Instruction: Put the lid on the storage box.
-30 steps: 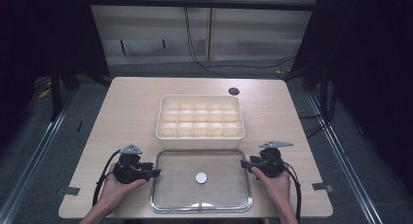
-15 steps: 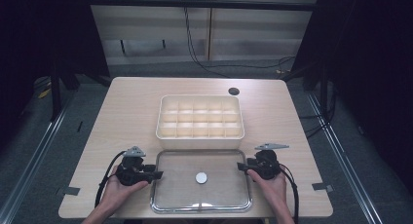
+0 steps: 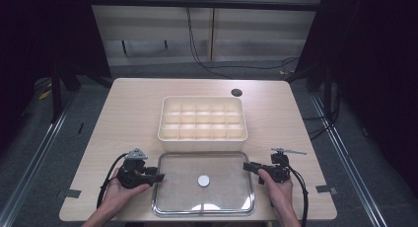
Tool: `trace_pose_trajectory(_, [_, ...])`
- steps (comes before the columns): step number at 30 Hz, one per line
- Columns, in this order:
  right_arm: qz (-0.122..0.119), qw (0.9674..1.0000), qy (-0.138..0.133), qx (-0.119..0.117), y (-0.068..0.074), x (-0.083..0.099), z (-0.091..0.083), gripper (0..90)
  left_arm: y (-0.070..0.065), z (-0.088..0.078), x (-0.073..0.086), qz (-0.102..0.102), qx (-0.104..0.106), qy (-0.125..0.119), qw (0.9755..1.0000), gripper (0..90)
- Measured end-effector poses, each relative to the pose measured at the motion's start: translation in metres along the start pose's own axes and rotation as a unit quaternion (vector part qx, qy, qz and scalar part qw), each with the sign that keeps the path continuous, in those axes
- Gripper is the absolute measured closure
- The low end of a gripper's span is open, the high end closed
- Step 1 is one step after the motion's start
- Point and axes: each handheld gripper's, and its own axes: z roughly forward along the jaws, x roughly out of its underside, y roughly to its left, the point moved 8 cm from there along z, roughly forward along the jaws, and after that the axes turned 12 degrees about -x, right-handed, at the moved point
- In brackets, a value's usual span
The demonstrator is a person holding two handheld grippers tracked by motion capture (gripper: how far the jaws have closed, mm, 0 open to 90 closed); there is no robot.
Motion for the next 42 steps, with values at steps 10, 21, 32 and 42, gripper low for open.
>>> trace_pose_trajectory(10, [0.013,0.9994,-0.023,-0.024,0.008,0.000,0.000,60.0,0.000,0.000,0.000,-0.002,-0.001,0.001,1.0000,56.0])
trace_pose_trajectory(21, [0.003,0.9959,-0.011,-0.089,0.017,-0.001,-0.003,64.4,0.001,0.000,0.000,-0.002,0.002,0.002,1.0000,56.3])
trace_pose_trajectory(32, [-0.006,0.9952,-0.010,-0.097,0.023,-0.003,0.002,67.8,0.000,0.000,0.000,-0.001,0.015,0.000,0.9999,51.4])
trace_pose_trajectory(42, [-0.020,0.9930,-0.020,-0.114,0.030,-0.006,-0.001,70.8,0.002,-0.001,0.000,-0.007,0.015,-0.004,0.9999,35.6])
